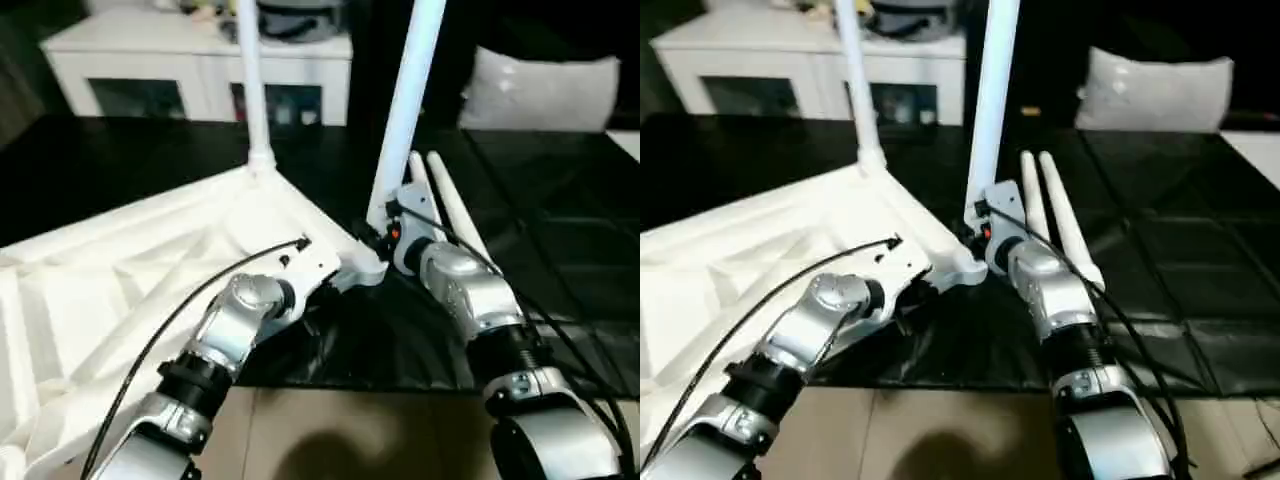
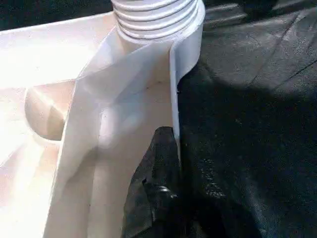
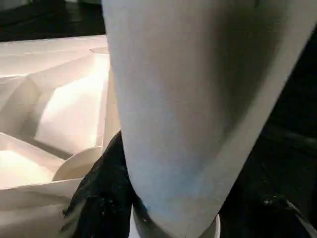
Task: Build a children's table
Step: Insert table leg to table base
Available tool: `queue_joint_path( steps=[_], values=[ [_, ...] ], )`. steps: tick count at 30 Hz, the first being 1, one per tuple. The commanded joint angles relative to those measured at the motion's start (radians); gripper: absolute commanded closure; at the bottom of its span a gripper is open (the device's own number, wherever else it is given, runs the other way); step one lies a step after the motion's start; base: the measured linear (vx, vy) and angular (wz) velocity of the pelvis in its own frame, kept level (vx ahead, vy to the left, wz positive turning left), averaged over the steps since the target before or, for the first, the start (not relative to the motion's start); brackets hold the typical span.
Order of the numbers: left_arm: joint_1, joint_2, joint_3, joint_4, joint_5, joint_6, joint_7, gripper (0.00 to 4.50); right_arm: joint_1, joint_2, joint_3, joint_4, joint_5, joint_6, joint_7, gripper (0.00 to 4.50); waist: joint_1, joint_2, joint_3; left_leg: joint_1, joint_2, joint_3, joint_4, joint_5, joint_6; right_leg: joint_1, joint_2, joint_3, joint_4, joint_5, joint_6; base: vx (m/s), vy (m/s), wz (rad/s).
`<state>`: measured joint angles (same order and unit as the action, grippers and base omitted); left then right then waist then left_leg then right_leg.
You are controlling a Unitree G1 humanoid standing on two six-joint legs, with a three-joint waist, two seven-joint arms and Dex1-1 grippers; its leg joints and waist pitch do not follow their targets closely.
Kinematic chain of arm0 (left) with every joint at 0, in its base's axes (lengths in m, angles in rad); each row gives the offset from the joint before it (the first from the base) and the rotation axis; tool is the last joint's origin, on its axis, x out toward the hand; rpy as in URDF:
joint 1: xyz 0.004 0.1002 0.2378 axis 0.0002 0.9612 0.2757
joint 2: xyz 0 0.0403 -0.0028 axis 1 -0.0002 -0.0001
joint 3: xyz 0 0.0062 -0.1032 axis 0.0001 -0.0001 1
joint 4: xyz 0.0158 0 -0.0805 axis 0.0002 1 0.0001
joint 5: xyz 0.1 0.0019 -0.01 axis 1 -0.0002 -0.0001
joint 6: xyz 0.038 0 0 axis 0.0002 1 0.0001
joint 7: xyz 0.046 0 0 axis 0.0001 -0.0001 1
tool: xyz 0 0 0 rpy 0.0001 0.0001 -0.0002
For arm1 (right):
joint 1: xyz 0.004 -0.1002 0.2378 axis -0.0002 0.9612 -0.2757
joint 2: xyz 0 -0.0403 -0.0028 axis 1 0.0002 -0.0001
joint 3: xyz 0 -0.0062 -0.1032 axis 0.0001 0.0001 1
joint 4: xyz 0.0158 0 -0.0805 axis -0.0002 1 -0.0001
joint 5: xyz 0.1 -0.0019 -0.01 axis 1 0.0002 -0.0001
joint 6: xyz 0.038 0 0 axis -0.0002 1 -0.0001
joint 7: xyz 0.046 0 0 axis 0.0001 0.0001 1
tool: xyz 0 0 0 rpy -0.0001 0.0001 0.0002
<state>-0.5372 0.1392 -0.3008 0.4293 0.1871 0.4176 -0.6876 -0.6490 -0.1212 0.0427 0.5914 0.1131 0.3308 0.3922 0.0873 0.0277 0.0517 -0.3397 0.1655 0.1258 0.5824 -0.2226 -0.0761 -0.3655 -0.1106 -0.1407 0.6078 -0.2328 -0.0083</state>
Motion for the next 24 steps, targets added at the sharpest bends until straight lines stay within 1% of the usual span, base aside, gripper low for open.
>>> queue_joint_path(
  steps=[1, 2, 3, 4, 5, 6, 7, 8, 9, 10, 11, 12, 13, 14, 15, 16, 17, 18, 19, 20, 21, 22, 23, 24],
  values=[
    [0.003, 0.004, -0.019, -0.026, -0.004, -0.007, -0.004, 4.50, 0.071, -0.002, 0.017, 0.036, 0.003, 0.034, 0.029, 2.08, 0.010, -0.006, -0.045, -0.041, 0.059, -0.028, -0.091, -0.192, -0.002, 0.043, -0.076, 0.062, -0.125, -0.547, -0.008, 0.089, 0.020, -0.25],
    [0.002, 0.005, -0.016, -0.025, -0.005, -0.009, -0.002, 4.50, 0.078, -0.005, 0.019, 0.024, 0.002, 0.027, 0.035, 2.08, 0.013, 0.008, -0.050, -0.002, 0.071, -0.015, -0.092, -0.283, -0.014, 0.011, -0.068, 0.074, -0.115, -0.355, -0.104, 0.000, 0.000, 0.00],
    [0.002, 0.008, -0.013, -0.024, -0.006, -0.011, -0.002, 4.50, 0.088, -0.010, 0.020, 0.007, 0.005, 0.026, 0.044, 2.08, 0.009, 0.003, -0.047, -0.009, 0.071, -0.014, -0.096, -0.291, -0.014, 0.017, -0.065, 0.075, -0.109, -0.319, -0.123, 0.000, 0.000, 0.00],
    [0.002, 0.016, -0.010, -0.019, -0.007, -0.023, -0.004, 4.50, 0.112, -0.023, 0.023, -0.029, 0.010, 0.016, 0.069, 2.08, 0.007, -0.003, -0.043, -0.023, 0.068, -0.013, -0.102, -0.307, -0.006, 0.030, -0.063, 0.076, -0.108, -0.334, -0.122, 0.000, 0.000, 0.00],
    [0.002, 0.025, -0.007, -0.014, -0.008, -0.034, -0.007, 4.50, 0.141, -0.038, 0.024, -0.070, 0.018, 0.005, 0.099, 2.08, 0.014, -0.007, -0.045, -0.011, 0.065, -0.007, -0.099, -0.319, 0.003, 0.020, -0.065, 0.084, -0.116, -0.382, -0.113, 0.000, 0.000, 0.00],
    [0.002, 0.027, -0.006, -0.013, -0.008, -0.036, -0.008, 4.50, 0.148, -0.041, 0.022, -0.080, 0.021, 0.003, 0.106, 2.08, 0.015, -0.009, -0.045, -0.007, 0.064, -0.004, -0.097, -0.320, 0.008, 0.016, -0.066, 0.088, -0.119, -0.400, -0.115, 0.000, 0.000, 0.00],
    [0.002, 0.029, -0.005, -0.013, -0.009, -0.037, -0.009, 4.50, 0.152, -0.043, 0.020, -0.084, 0.023, 0.005, 0.109, 2.08, 0.015, -0.010, -0.045, -0.008, 0.063, -0.002, -0.097, -0.311, 0.013, 0.017, -0.067, 0.090, -0.119, -0.411, -0.117, 0.000, 0.000, 0.00],
    [0.004, 0.034, -0.006, -0.013, -0.010, -0.044, -0.015, 4.50, 0.164, -0.052, 0.017, -0.101, 0.030, 0.002, 0.122, 2.08, 0.021, -0.009, -0.049, -0.015, 0.064, 0.002, -0.098, -0.255, 0.027, 0.023, -0.068, 0.092, -0.117, -0.396, -0.118, 0.000, 0.000, 0.00],
    [0.006, 0.040, -0.008, -0.014, -0.012, -0.052, -0.023, 4.50, 0.175, -0.061, 0.014, -0.115, 0.034, -0.002, 0.135, 2.08, 0.024, -0.009, -0.049, -0.015, 0.063, 0.004, -0.097, -0.237, 0.033, 0.024, -0.067, 0.093, -0.119, -0.386, -0.115, 0.000, 0.000, 0.00],
    [0.005, 0.044, -0.011, -0.012, -0.013, -0.058, -0.028, 4.50, 0.181, -0.066, 0.012, -0.123, 0.037, -0.005, 0.143, 2.08, 0.029, 0.013, -0.050, -0.013, 0.064, 0.003, -0.096, -0.228, 0.030, 0.022, -0.068, 0.094, -0.115, -0.371, -0.118, 0.000, 0.000, 0.00],
    [0.005, 0.047, -0.012, -0.012, -0.015, -0.058, -0.034, 4.50, 0.186, -0.074, 0.012, -0.132, 0.038, -0.013, 0.155, 2.08, 0.028, 0.000, -0.051, -0.013, 0.066, 0.008, -0.095, -0.215, 0.034, 0.022, -0.064, 0.094, -0.117, -0.336, -0.123, 0.000, 0.000, 0.00],
    [0.004, 0.049, -0.014, -0.011, -0.018, -0.057, -0.037, 4.50, 0.189, -0.079, 0.012, -0.137, 0.039, -0.017, 0.163, 2.08, 0.033, -0.002, -0.052, -0.013, 0.064, 0.010, -0.094, -0.202, 0.037, 0.024, -0.062, 0.093, -0.113, -0.319, -0.129, 0.000, 0.000, 0.00],
    [0.003, 0.052, -0.016, -0.009, -0.019, -0.057, -0.038, 4.50, 0.192, -0.085, 0.012, -0.148, 0.042, -0.017, 0.176, 2.08, 0.033, -0.003, -0.052, -0.012, 0.063, 0.012, -0.093, -0.198, 0.041, 0.024, -0.062, 0.094, -0.113, -0.316, -0.132, 0.000, 0.000, 0.00],
    [0.003, 0.056, -0.019, -0.008, -0.019, -0.058, -0.043, 4.50, 0.197, -0.092, 0.013, -0.165, 0.046, -0.016, 0.192, 1.94, 0.034, 0.000, -0.057, -0.018, 0.063, 0.011, -0.093, -0.164, 0.046, 0.032, -0.063, 0.092, -0.107, -0.291, -0.137, 0.000, 0.000, 0.00],
    [0.003, 0.057, -0.020, -0.008, -0.020, -0.058, -0.045, 4.50, 0.200, -0.095, 0.012, -0.172, 0.048, -0.016, 0.197, 1.87, 0.035, 0.002, -0.060, -0.020, 0.066, 0.010, -0.091, -0.132, 0.051, 0.033, -0.061, 0.092, -0.102, -0.242, -0.145, 0.000, 0.000, 0.00],
    [0.005, 0.060, -0.022, -0.012, -0.022, -0.058, -0.051, 4.50, 0.201, -0.098, 0.011, -0.178, 0.052, -0.017, 0.202, 1.76, 0.034, 0.000, -0.062, -0.021, 0.068, 0.011, -0.090, -0.121, 0.053, 0.033, -0.060, 0.091, -0.098, -0.208, -0.153, 0.000, 0.000, 0.00],
    [0.007, 0.062, -0.024, -0.014, -0.023, -0.059, -0.055, 4.50, 0.201, -0.100, 0.010, -0.183, 0.054, -0.018, 0.206, 1.66, 0.034, 0.000, -0.064, -0.025, 0.065, 0.013, -0.087, -0.099, 0.059, 0.036, -0.058, 0.090, -0.092, -0.153, -0.164, 0.000, 0.000, 0.00],
    [0.007, 0.062, -0.024, -0.014, -0.023, -0.059, -0.055, 4.50, 0.201, -0.100, 0.010, -0.183, 0.054, -0.018, 0.206, 1.58, 0.032, 0.000, -0.065, -0.025, 0.065, 0.013, -0.086, -0.092, 0.063, 0.035, -0.056, 0.088, -0.088, -0.126, -0.175, 0.000, 0.000, 0.00],
    [0.014, 0.065, -0.029, -0.025, -0.027, -0.057, -0.064, 4.50, 0.198, -0.102, 0.010, -0.184, 0.057, -0.019, 0.209, 1.51, 0.031, -0.004, -0.064, -0.026, 0.064, 0.015, -0.085, -0.094, 0.067, 0.035, -0.055, 0.088, -0.087, -0.120, -0.181, 0.000, 0.000, 0.00],
    [0.017, 0.066, -0.031, -0.030, -0.029, -0.057, -0.067, 4.50, 0.195, -0.103, 0.011, -0.183, 0.056, -0.023, 0.211, 1.31, 0.031, -0.002, -0.063, -0.027, 0.064, 0.015, -0.086, -0.098, 0.067, 0.036, -0.056, 0.088, -0.087, -0.124, -0.183, 0.000, 0.000, 0.00],
    [0.019, 0.068, -0.033, -0.033, -0.031, -0.057, -0.068, 4.50, 0.192, -0.103, 0.012, -0.180, 0.053, -0.027, 0.210, 1.31, 0.030, -0.003, -0.063, -0.025, 0.065, 0.016, -0.086, -0.108, 0.067, 0.034, -0.056, 0.088, -0.089, -0.138, -0.183, 0.000, 0.000, 0.00],
    [0.021, 0.069, -0.035, -0.037, -0.032, -0.056, -0.071, 4.50, 0.187, -0.102, 0.012, -0.176, 0.053, -0.024, 0.208, 1.22, 0.030, -0.003, -0.063, -0.025, 0.065, 0.016, -0.086, -0.110, 0.066, 0.035, -0.056, 0.089, -0.088, -0.141, -0.183, 0.000, 0.000, 0.00],
    [0.024, 0.071, -0.039, -0.044, -0.034, -0.056, -0.076, 4.50, 0.178, -0.099, 0.011, -0.171, 0.051, -0.020, 0.207, 1.16, 0.029, -0.007, -0.061, -0.025, 0.064, 0.017, -0.086, -0.113, 0.066, 0.035, -0.056, 0.090, -0.091, -0.150, -0.181, 0.000, 0.000, 0.00],
    [0.025, 0.072, -0.040, -0.047, -0.034, -0.056, -0.078, 4.50, 0.175, -0.098, 0.011, -0.171, 0.051, -0.019, 0.206, 1.11, 0.029, -0.005, -0.061, -0.024, 0.064, 0.018, -0.087, -0.117, 0.064, 0.035, -0.057, 0.090, -0.090, -0.165, -0.181, 0.000, 0.000, 0.00]
  ],
)
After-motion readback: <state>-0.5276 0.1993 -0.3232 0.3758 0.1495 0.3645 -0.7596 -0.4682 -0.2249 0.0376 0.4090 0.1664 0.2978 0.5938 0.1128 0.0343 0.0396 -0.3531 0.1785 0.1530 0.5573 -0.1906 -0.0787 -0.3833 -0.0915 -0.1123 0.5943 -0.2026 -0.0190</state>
